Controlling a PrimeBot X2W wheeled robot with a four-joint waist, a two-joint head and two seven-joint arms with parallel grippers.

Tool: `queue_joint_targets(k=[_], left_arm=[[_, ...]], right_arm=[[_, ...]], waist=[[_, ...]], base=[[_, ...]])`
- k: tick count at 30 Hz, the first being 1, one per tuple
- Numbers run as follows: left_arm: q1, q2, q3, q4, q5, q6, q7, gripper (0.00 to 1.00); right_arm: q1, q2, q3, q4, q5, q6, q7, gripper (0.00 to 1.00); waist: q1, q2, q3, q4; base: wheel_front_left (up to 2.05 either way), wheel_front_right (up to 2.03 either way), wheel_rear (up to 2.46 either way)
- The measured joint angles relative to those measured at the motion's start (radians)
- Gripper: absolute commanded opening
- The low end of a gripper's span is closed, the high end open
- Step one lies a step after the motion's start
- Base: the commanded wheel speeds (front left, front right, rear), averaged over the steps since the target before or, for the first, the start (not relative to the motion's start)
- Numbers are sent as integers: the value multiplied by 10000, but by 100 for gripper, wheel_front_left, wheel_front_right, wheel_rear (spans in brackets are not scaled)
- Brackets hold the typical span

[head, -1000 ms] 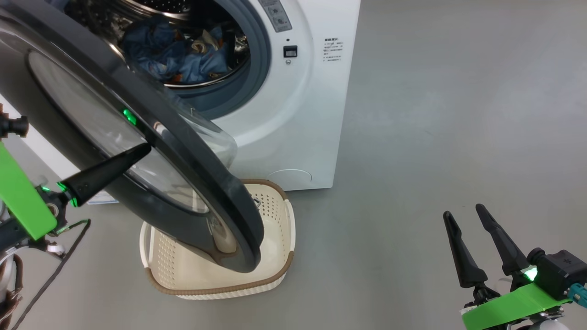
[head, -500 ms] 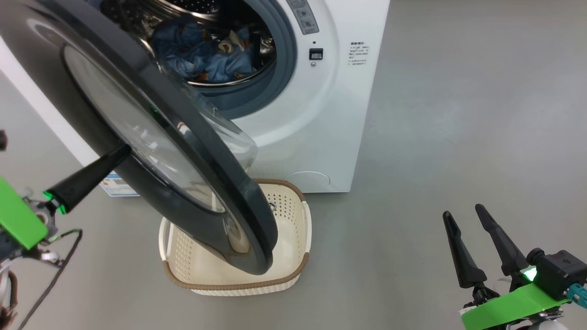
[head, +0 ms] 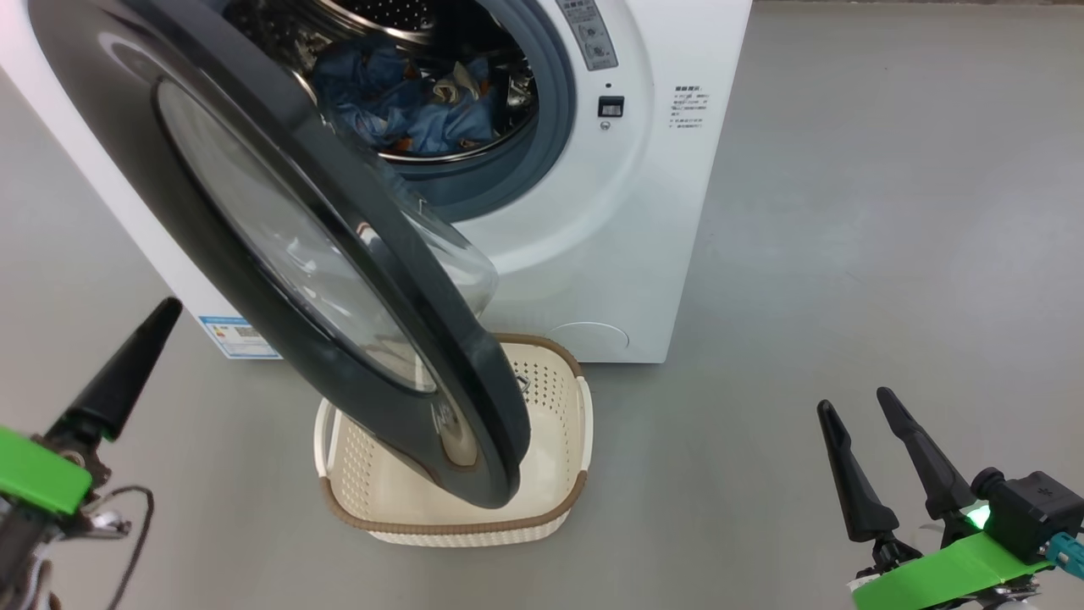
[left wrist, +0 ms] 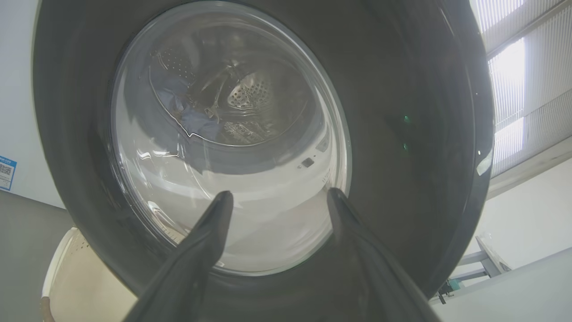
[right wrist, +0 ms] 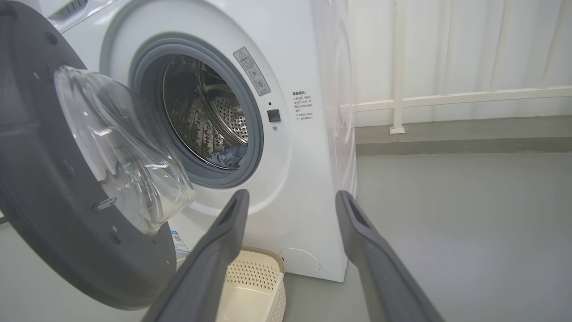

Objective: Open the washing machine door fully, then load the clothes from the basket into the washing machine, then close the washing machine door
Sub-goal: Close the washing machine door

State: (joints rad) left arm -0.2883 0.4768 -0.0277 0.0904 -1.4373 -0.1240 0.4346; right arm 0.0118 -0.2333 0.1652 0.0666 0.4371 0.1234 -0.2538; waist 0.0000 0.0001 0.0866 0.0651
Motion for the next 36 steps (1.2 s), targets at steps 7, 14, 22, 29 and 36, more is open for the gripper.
queue_joint_targets(k=[7,14,22,29,36], left_arm=[[830,-307,-575,399,545,0,-2104,100],[1407,-374,-1342,802,811,0,-4161,100],[1967,-253,-2286,1216,1068,0,-5973,100],[2127,-209,-2832,2117,2180,-2,-6830,100],[2551,-1064,-1703,2291,5089,-17,-6857,100]], right_arm=[[0,-8,8,-2,0,0,0,100],[1,-40,36,-2,0,0,2,100],[12,-50,42,2,0,0,0,100],[22,-48,59,6,0,0,0,100],[69,-42,71,2,0,0,0,100]], waist=[[0,0,-78,143],[0,0,-126,258],[0,0,-201,360],[0,0,-275,481],[0,0,-297,586]], base=[[0,0,0],[0,0,0],[0,0,0],[0,0,0],[0,0,0]])
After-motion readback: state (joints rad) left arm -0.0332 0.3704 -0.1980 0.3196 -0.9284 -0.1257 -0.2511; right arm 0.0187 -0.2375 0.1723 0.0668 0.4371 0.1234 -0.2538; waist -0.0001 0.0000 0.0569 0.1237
